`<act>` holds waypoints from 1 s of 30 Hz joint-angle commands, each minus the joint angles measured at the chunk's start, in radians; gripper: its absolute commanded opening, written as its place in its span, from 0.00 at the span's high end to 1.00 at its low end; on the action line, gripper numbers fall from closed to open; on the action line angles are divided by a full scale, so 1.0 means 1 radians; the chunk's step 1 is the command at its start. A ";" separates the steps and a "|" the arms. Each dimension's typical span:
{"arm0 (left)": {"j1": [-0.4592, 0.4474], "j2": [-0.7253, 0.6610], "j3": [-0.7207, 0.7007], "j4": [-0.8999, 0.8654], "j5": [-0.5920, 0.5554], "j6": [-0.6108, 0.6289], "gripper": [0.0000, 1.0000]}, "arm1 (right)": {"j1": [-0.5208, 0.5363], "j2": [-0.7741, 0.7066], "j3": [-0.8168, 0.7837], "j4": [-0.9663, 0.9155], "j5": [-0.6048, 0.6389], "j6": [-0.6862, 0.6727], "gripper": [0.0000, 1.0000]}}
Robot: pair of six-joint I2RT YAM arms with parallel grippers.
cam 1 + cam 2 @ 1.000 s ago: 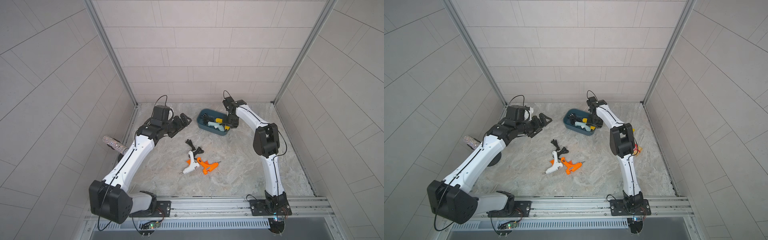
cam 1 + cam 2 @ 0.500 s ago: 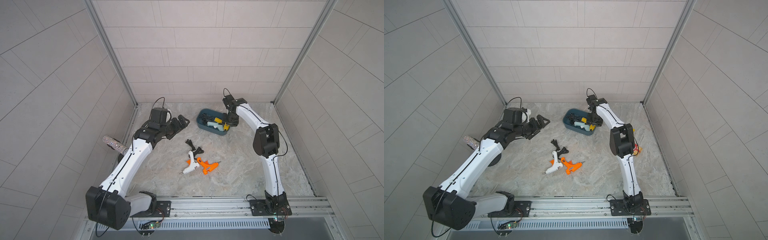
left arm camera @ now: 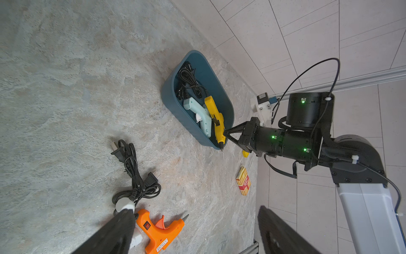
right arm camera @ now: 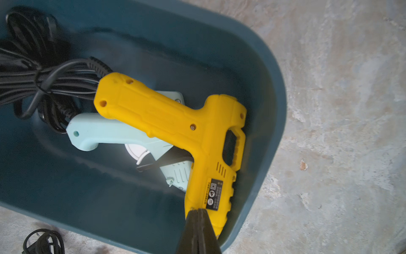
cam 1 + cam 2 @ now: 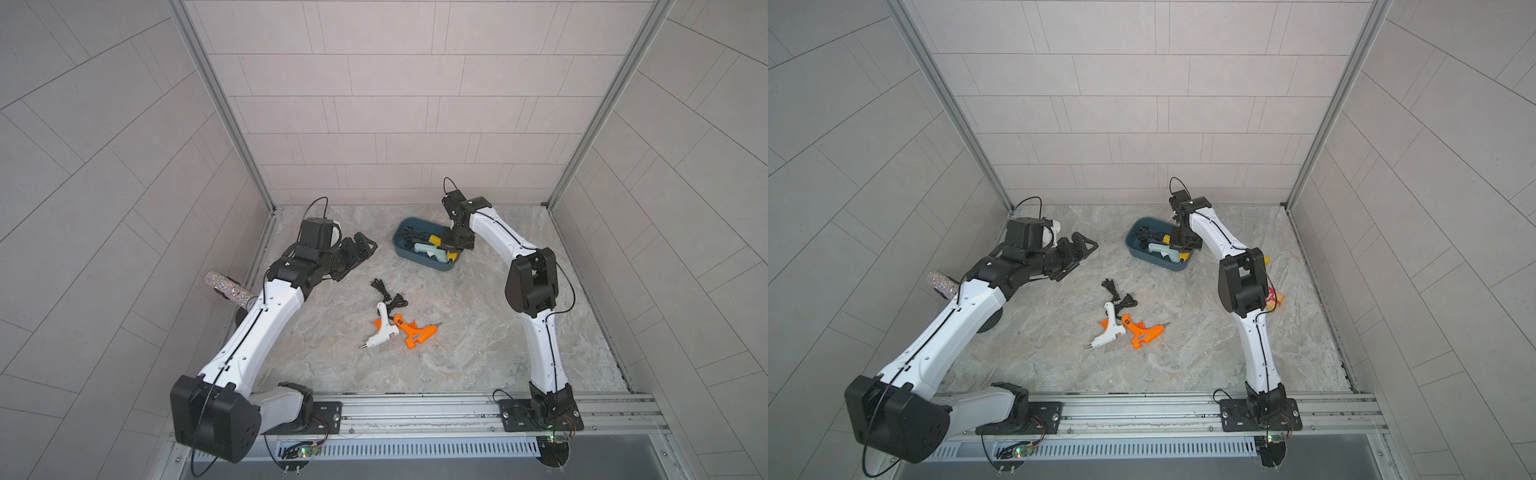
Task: Put the hot melt glue gun into the storage box
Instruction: Place the hot melt adhesive gun in the storage box.
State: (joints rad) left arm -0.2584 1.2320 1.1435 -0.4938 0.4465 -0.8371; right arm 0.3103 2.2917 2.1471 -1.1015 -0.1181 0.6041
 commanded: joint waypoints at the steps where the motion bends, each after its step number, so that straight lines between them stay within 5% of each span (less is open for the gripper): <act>1: 0.008 -0.025 -0.011 -0.011 -0.003 0.006 0.05 | 0.004 0.051 -0.009 -0.026 0.002 0.007 0.93; 12: 0.010 -0.028 -0.019 -0.017 -0.002 0.006 0.05 | 0.009 0.052 -0.012 -0.004 -0.019 0.011 0.93; 20: 0.011 -0.058 -0.034 -0.034 -0.009 0.006 0.03 | 0.016 -0.127 -0.060 0.018 0.009 -0.005 0.69; 30: 0.012 -0.077 -0.051 -0.037 -0.003 0.006 0.04 | 0.035 -0.181 -0.209 0.012 -0.064 0.014 0.95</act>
State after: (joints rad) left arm -0.2535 1.1778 1.1027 -0.5262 0.4450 -0.8375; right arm 0.3359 2.1212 1.9804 -1.0733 -0.1680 0.6086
